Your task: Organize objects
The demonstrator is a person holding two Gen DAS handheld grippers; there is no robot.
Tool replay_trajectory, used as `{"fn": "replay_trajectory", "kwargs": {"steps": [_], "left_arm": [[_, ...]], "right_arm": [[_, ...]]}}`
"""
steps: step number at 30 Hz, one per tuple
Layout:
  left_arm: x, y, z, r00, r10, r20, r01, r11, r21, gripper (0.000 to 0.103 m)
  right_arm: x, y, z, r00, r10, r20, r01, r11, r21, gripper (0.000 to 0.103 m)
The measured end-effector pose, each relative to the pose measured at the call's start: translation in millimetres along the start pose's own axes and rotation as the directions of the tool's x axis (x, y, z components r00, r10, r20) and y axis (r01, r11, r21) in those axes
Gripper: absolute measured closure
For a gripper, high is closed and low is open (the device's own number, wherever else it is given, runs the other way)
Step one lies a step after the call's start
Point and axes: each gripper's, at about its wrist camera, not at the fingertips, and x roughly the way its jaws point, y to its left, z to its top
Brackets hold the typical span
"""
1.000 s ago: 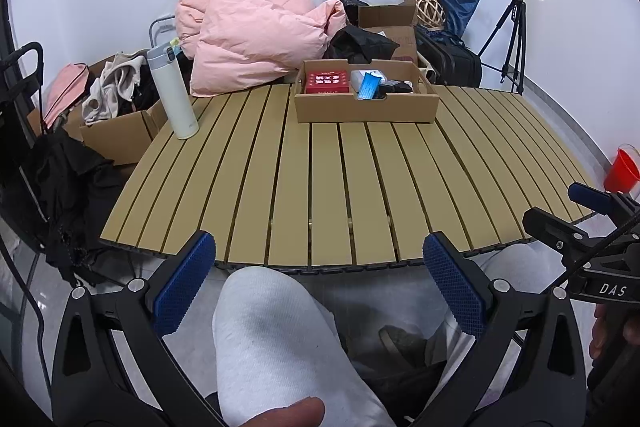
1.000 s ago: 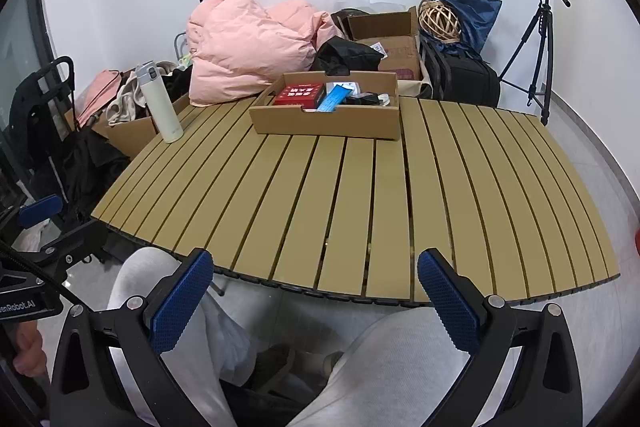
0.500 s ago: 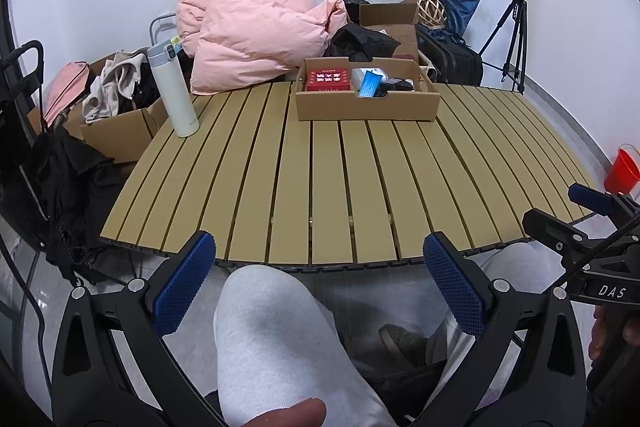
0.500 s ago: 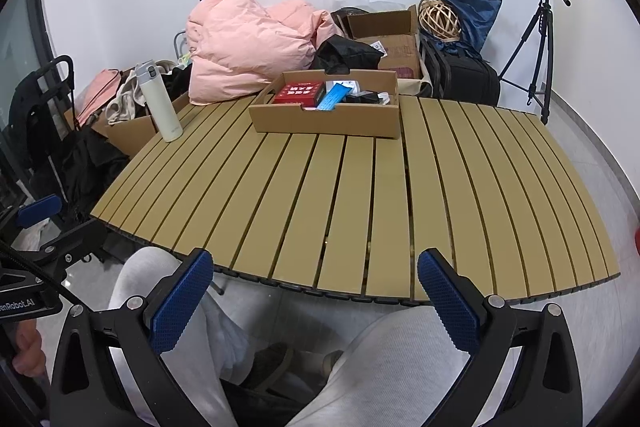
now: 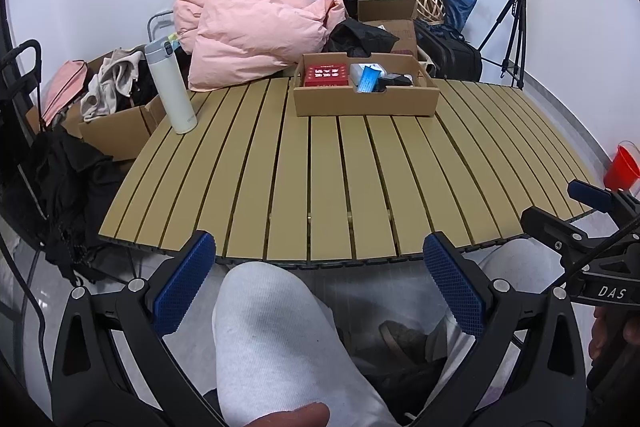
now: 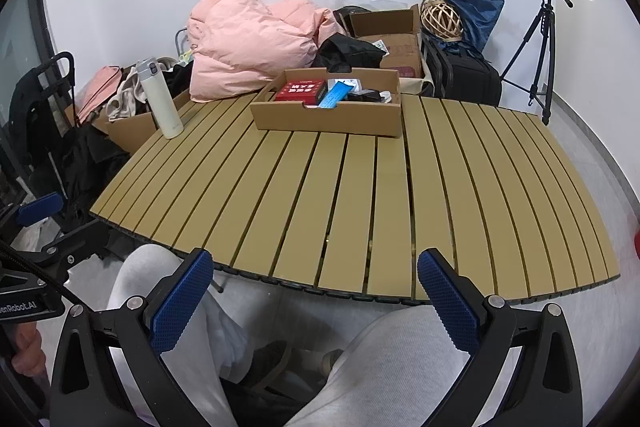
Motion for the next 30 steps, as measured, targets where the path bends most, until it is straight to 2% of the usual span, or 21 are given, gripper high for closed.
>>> {"fn": "replay_trajectory", "kwargs": {"steps": [30], "left_arm": [[3.5, 3.4, 3.5, 1.0, -0.004, -0.017, 0.004, 1.0, 0.001, 0.0]], "right_arm": [[1.7, -3.0, -2.5, 1.0, -0.001, -0.002, 0.001, 1.0, 0.008, 0.0]]}}
